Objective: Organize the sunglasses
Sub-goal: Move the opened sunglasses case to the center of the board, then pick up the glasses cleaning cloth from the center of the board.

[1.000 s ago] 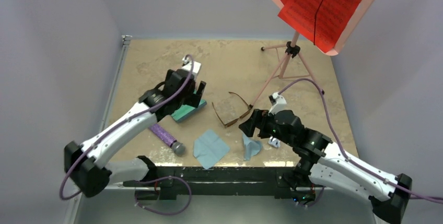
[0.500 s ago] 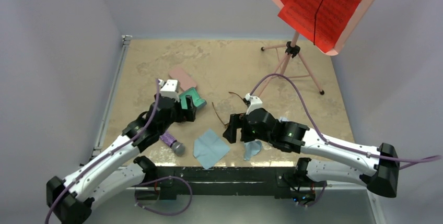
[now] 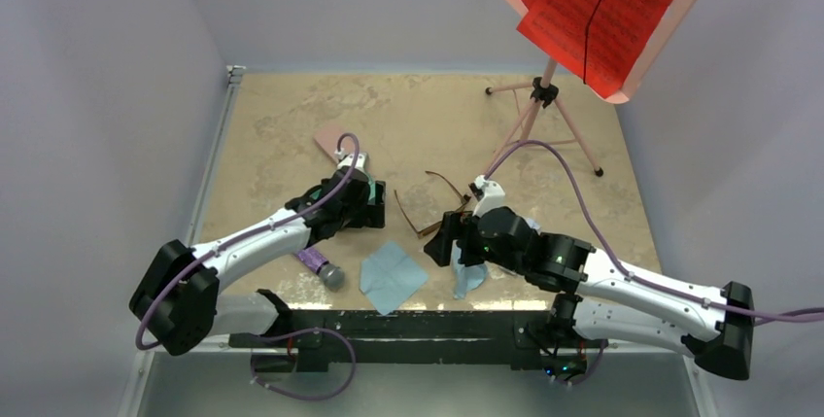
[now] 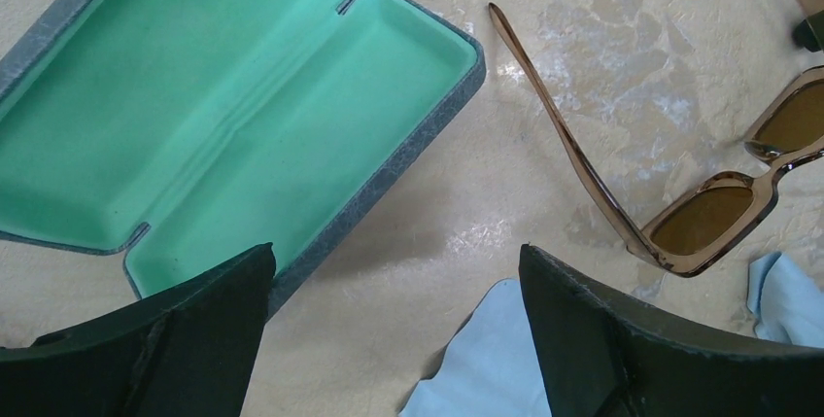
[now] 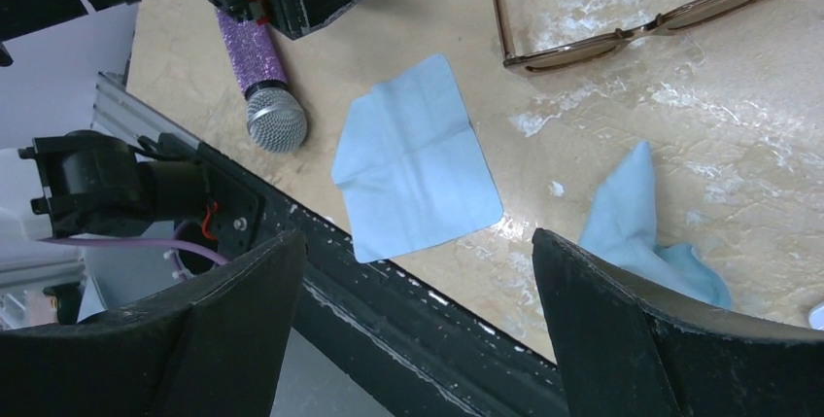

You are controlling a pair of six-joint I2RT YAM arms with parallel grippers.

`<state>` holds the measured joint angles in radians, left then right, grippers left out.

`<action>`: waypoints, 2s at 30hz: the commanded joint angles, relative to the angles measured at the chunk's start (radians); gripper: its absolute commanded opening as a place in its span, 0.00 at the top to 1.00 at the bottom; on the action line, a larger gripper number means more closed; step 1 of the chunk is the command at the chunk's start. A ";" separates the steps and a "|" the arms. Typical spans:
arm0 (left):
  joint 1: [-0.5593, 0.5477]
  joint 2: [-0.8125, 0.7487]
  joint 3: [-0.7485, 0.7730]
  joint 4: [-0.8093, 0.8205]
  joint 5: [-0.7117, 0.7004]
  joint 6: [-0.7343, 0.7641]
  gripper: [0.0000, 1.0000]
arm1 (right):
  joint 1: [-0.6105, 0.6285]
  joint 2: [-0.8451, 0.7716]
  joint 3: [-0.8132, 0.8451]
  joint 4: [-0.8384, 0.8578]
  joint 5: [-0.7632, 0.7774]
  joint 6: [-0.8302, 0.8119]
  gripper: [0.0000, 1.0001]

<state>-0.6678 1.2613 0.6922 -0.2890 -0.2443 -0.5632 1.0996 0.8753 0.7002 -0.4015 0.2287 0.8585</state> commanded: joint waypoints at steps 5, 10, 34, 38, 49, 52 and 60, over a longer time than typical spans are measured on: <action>0.006 0.032 -0.011 0.125 0.113 -0.037 0.00 | 0.005 -0.055 -0.017 -0.016 0.070 0.029 0.09; 0.007 0.136 0.007 0.118 0.134 -0.067 0.00 | 0.006 -0.095 -0.034 -0.034 0.086 0.046 0.09; 0.002 0.171 0.100 0.050 0.147 -0.073 0.00 | 0.006 -0.131 -0.061 -0.014 0.104 0.044 0.09; 0.002 0.161 0.116 0.035 0.131 -0.065 0.00 | 0.005 -0.128 -0.059 -0.012 0.107 0.039 0.09; -0.082 -0.029 0.145 -0.054 0.157 -0.058 0.00 | 0.006 -0.105 -0.062 0.041 0.039 -0.029 0.09; -0.162 -0.190 0.114 -0.098 0.166 -0.097 0.00 | 0.006 -0.056 -0.062 0.048 -0.023 -0.029 0.10; -0.181 -0.585 -0.178 -0.192 0.381 -0.395 0.00 | 0.111 0.242 0.035 -0.013 -0.037 0.108 0.14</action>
<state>-0.8448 0.7795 0.6544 -0.3779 0.0143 -0.7933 1.1561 0.9829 0.6491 -0.3805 0.1928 0.8841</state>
